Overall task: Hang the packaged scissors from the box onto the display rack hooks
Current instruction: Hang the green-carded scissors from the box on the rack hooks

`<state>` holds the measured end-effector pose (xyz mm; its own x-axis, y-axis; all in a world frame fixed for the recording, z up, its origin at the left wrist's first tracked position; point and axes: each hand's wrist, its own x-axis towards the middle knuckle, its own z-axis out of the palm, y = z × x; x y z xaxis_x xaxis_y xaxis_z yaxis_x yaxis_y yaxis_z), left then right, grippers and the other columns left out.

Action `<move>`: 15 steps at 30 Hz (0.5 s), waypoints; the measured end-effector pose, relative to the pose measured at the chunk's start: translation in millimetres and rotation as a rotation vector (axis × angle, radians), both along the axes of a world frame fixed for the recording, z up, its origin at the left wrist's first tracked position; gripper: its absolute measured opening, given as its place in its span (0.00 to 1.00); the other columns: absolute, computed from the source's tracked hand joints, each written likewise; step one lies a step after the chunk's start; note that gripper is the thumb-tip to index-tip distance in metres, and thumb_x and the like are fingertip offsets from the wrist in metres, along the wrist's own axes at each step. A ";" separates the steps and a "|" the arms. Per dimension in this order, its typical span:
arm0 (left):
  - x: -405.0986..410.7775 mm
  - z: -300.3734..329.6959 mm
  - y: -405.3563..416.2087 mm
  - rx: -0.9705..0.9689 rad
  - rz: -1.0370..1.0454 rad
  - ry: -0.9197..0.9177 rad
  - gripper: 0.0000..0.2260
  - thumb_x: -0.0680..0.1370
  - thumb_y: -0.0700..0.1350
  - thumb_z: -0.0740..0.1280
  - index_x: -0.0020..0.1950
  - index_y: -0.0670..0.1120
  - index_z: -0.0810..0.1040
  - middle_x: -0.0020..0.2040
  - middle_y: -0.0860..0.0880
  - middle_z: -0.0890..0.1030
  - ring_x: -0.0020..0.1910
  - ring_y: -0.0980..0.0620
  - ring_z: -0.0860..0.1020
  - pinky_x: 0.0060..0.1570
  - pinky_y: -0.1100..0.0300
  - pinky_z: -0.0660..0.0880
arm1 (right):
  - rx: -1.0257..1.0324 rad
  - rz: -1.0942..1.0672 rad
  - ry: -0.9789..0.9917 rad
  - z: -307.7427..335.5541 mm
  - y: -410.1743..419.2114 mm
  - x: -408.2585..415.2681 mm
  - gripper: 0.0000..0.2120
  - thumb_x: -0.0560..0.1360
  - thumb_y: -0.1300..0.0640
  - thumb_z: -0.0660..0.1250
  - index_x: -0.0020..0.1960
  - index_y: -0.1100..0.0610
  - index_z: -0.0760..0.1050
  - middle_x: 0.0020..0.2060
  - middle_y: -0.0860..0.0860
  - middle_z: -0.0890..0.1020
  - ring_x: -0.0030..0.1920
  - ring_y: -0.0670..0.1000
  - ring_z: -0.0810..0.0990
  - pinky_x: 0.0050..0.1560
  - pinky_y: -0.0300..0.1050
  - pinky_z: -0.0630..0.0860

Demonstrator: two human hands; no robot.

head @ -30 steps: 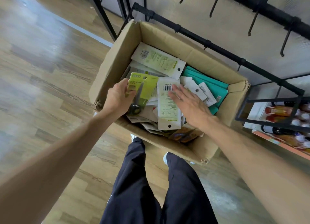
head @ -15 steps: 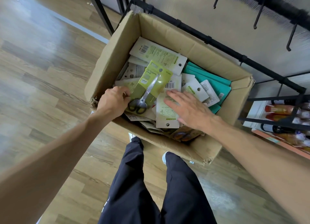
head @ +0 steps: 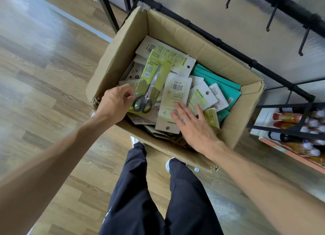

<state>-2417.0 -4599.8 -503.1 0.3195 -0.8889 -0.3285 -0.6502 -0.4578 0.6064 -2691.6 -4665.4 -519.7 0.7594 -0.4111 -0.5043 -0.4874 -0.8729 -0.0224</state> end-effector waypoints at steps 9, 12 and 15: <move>-6.6 -5.8 7.7 -0.111 -0.042 -0.110 0.01 0.79 0.41 0.67 0.47 0.45 0.77 0.43 0.51 0.77 0.39 0.46 0.76 0.39 0.47 0.77 | -0.056 0.014 -0.099 -11.6 -14.5 2.8 0.51 0.63 0.67 0.78 0.78 0.54 0.54 0.80 0.58 0.53 0.80 0.58 0.54 0.77 0.62 0.53; -6.6 -8.7 10.0 -0.153 -0.049 -0.129 0.02 0.79 0.41 0.67 0.47 0.46 0.76 0.43 0.51 0.78 0.39 0.46 0.77 0.36 0.46 0.77 | -0.010 0.083 -0.158 -12.5 -15.2 15.9 0.45 0.66 0.68 0.75 0.78 0.55 0.59 0.79 0.56 0.58 0.79 0.57 0.56 0.77 0.66 0.54; -4.5 -9.9 12.1 -0.181 -0.059 -0.146 0.02 0.79 0.41 0.67 0.47 0.46 0.76 0.43 0.51 0.78 0.39 0.47 0.77 0.36 0.46 0.77 | -0.001 0.132 -0.270 -11.5 -15.7 21.6 0.30 0.70 0.57 0.76 0.70 0.57 0.73 0.73 0.55 0.71 0.75 0.58 0.67 0.72 0.69 0.62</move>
